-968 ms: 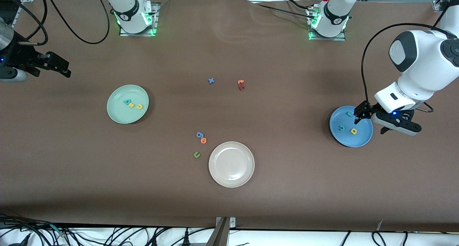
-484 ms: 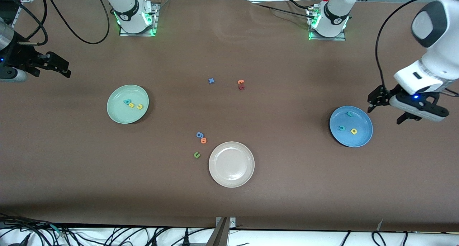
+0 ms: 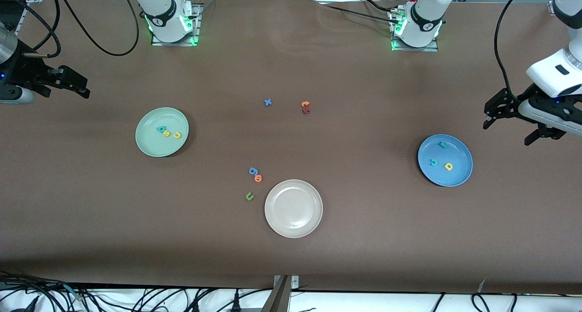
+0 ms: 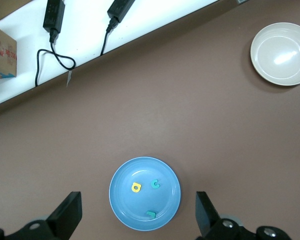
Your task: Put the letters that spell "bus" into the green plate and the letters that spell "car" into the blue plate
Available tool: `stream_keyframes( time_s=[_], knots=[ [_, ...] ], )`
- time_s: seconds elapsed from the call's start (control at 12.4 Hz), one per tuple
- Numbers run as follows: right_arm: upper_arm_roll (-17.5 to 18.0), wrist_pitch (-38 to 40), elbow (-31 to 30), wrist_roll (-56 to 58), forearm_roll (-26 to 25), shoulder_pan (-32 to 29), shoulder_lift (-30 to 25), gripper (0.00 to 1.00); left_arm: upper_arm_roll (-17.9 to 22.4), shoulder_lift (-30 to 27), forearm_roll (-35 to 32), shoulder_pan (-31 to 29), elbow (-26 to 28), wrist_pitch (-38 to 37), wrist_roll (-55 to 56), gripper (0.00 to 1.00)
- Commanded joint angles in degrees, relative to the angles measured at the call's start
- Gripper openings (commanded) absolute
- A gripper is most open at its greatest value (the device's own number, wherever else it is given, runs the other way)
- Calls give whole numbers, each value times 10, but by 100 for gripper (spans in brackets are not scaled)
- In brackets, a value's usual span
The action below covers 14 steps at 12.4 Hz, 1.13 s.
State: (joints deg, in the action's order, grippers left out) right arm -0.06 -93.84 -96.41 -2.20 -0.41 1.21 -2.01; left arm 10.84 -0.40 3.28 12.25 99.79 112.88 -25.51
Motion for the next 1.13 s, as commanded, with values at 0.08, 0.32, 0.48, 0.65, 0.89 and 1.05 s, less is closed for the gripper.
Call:
stream_keyframes(
  time_s=[0.08,0.32,0.48,0.65,0.89,1.05],
  knots=[
    [1,-1,0,4,1,-2,-3,100,-45,-6,-18,-45,-17,-27,-2,100],
    [1,-1,1,0,1,-1,-3,100,-92,-28,-23,-86,-17,-51,-2,100],
    [1,-1,1,-4,1,-1,-3,100,-93,-42,-23,-88,-15,-78,-2,100],
    [1,-1,1,-2,0,-1,-3,100,-93,-43,-27,-89,-16,-98,-2,100],
    [1,-1,1,2,1,-1,-3,100,-94,-39,-49,-83,-24,-107,-2,100],
    [1,-1,1,3,1,-1,-3,100,-93,-39,-49,-82,-25,-107,-3,100]
  ],
)
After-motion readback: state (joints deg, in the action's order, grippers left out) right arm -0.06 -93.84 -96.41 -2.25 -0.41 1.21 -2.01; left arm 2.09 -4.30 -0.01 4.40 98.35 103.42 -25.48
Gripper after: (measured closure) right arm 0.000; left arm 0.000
